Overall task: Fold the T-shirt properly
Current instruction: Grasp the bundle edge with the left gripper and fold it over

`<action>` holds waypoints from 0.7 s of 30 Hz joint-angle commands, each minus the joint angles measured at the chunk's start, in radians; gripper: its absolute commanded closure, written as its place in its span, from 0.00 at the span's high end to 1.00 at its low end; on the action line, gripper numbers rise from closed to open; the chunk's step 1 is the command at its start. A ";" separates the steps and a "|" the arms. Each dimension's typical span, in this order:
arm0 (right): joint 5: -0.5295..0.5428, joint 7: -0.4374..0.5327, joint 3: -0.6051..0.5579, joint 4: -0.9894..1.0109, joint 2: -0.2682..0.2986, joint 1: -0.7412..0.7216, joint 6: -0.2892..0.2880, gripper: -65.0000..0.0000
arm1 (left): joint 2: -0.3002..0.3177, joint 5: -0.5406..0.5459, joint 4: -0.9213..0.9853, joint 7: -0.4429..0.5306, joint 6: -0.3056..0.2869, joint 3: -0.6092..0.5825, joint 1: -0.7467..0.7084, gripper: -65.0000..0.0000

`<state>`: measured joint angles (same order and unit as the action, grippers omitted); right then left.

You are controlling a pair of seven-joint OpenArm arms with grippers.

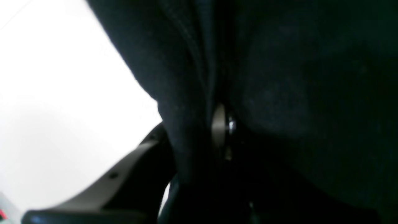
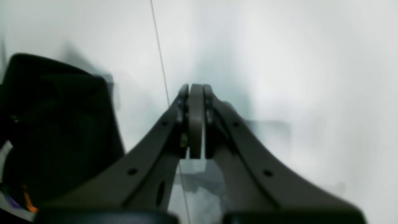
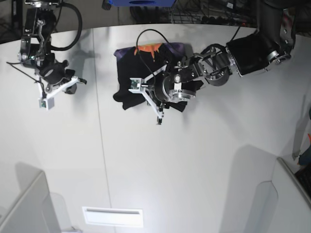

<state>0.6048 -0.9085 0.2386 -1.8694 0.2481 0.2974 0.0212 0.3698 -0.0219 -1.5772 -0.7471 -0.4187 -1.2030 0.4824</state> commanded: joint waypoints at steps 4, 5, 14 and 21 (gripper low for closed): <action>0.008 0.019 0.006 -0.014 0.009 -0.008 -0.004 0.00 | 0.028 -0.008 -0.009 0.044 0.004 -0.010 0.037 0.00; 0.008 0.019 0.006 -0.012 0.009 -0.011 -0.004 0.00 | 0.030 -0.008 -0.010 0.050 0.004 -0.010 0.039 0.00; 0.008 0.018 0.003 -0.012 -0.011 -0.034 -0.002 0.00 | 0.031 -0.006 -0.007 0.048 0.004 -0.004 0.029 0.00; 0.008 0.018 0.003 -0.012 -0.011 -0.043 -0.002 0.00 | 0.028 -0.006 -0.013 0.025 0.004 -0.002 0.034 0.00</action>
<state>0.6048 -0.9085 0.2375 -1.8656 0.2264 0.2638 0.0212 0.4000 -0.0242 -1.5761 -0.7147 -0.4191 -1.2118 0.4961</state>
